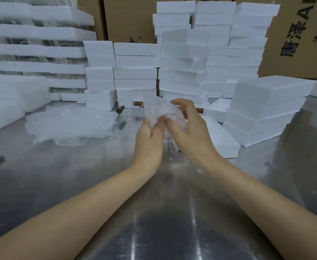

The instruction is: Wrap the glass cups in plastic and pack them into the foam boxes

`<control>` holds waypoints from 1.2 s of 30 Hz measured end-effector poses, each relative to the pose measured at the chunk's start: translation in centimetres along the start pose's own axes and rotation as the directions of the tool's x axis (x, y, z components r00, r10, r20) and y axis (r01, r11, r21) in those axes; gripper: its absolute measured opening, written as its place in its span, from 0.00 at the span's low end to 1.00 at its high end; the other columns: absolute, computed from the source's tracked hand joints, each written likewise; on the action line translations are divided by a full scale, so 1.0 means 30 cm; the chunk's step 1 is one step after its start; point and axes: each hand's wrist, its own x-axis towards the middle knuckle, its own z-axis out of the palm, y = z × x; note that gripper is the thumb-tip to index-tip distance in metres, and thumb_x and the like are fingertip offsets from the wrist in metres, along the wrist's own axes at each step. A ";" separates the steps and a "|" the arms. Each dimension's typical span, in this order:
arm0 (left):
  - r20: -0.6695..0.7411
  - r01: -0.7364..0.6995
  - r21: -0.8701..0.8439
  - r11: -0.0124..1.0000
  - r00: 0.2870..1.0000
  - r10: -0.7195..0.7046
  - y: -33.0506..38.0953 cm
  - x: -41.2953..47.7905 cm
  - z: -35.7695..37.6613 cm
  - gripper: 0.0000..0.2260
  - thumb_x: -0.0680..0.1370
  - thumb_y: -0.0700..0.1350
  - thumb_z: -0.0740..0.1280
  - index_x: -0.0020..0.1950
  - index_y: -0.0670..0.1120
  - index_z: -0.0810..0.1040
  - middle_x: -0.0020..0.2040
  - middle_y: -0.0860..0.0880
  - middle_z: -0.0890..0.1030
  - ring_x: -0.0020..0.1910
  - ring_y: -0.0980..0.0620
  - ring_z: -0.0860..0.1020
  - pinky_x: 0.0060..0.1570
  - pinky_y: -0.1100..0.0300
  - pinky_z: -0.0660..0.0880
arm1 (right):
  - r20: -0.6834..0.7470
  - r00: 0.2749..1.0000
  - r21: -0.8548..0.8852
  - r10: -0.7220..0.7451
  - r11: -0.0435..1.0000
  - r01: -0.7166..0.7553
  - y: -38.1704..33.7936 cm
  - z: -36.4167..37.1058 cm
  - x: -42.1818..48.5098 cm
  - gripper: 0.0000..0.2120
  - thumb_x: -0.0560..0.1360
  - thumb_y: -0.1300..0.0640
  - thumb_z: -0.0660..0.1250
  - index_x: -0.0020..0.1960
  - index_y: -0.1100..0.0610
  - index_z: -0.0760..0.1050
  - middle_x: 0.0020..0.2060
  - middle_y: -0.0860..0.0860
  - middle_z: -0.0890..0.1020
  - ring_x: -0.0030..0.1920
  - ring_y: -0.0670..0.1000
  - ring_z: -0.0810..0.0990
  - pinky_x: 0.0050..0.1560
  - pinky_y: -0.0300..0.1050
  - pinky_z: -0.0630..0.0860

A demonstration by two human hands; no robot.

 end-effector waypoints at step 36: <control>0.006 -0.332 0.310 0.891 0.938 0.347 -0.043 0.051 -0.047 0.08 0.78 0.46 0.63 0.54 0.49 0.80 0.49 0.61 0.82 0.52 0.66 0.78 0.52 0.71 0.71 | 0.076 0.992 -0.144 0.097 0.986 -0.085 0.026 -0.034 0.027 0.22 0.72 0.47 0.65 0.65 0.38 0.66 0.50 0.35 0.78 0.55 0.41 0.77 0.54 0.39 0.73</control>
